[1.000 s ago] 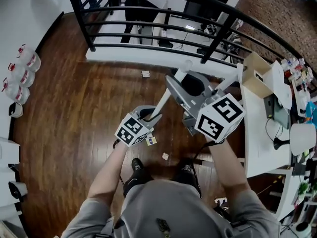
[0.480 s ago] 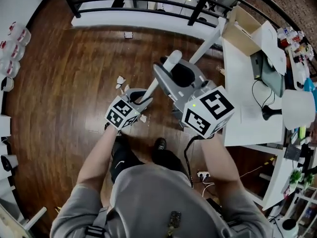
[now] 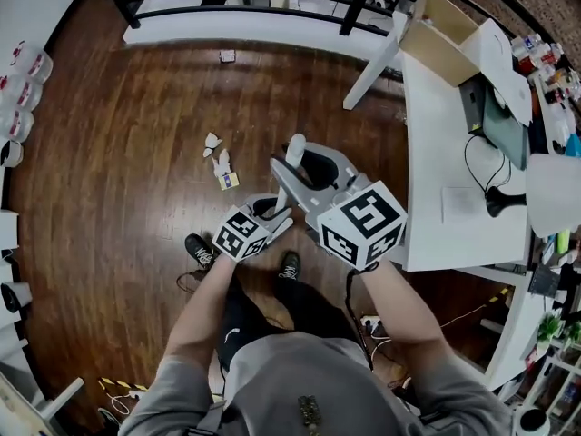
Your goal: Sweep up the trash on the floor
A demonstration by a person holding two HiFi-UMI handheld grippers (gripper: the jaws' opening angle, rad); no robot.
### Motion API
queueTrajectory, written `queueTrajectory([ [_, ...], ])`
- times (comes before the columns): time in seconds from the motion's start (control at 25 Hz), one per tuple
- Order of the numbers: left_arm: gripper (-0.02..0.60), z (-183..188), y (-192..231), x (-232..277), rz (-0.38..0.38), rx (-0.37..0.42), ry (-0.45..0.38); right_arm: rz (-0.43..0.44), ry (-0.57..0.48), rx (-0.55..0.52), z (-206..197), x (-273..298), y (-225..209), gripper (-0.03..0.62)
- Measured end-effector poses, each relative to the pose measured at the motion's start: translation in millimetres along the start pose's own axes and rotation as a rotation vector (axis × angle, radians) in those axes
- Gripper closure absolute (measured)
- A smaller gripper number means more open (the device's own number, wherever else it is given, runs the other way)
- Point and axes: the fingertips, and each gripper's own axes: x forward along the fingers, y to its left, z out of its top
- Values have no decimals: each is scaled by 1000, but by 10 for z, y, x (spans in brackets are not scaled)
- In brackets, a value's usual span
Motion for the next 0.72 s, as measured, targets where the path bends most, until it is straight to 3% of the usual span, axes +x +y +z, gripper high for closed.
queueTrajectory([
  [0.4, 471, -439, 637, 359, -19, -88, 73, 41, 121, -33, -551, 593, -361, 502],
  [0.72, 468, -305, 1545, 265, -53, -73, 85, -32, 108, -9, -400, 1443, -689, 503],
])
